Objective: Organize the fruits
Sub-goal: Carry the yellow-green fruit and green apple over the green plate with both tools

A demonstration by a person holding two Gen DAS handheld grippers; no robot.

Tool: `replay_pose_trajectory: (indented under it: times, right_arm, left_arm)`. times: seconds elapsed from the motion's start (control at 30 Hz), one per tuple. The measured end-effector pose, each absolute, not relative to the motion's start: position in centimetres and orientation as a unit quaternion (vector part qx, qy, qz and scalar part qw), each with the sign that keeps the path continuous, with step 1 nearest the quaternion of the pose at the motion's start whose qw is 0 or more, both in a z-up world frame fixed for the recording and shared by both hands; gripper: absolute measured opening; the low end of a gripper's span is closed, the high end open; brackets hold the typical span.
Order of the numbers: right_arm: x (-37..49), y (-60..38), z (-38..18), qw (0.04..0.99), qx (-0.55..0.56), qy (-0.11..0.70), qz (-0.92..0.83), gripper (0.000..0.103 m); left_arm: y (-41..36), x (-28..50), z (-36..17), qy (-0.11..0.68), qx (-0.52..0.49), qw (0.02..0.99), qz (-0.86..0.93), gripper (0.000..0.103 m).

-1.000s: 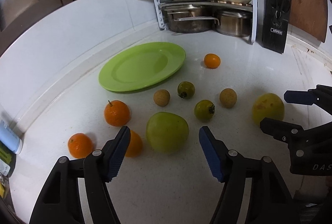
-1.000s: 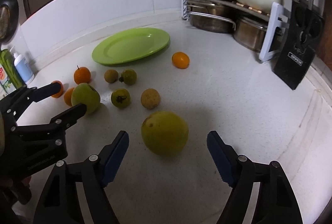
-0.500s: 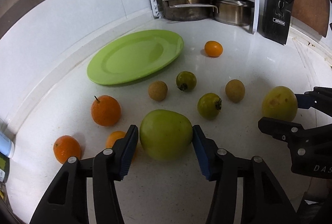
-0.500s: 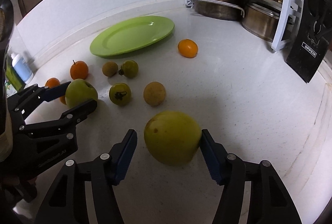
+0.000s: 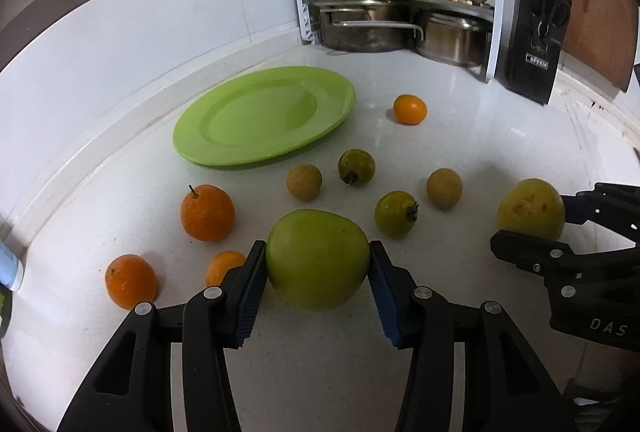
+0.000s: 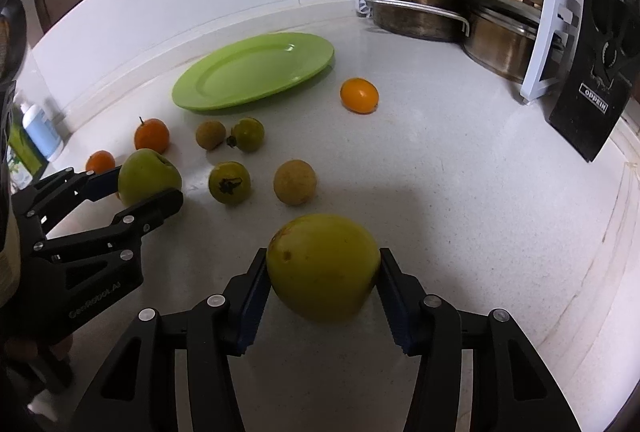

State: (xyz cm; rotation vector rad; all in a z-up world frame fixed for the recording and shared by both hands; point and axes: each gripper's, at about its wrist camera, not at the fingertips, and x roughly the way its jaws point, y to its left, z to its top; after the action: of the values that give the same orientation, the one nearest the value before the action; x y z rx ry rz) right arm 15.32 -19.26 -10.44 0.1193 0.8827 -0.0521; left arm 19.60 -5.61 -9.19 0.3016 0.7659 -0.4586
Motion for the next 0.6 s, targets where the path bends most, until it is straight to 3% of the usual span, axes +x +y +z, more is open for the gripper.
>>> replay_pose_trajectory:
  times: [0.6]
  right_arm:
    - [15.0, -17.5, -3.8, 0.935, 0.044, 0.35, 0.036, 0.053]
  left_arm:
    - [-2.9, 17.7, -2.6, 0.313, 0.096, 0.925, -0.191, 0.049]
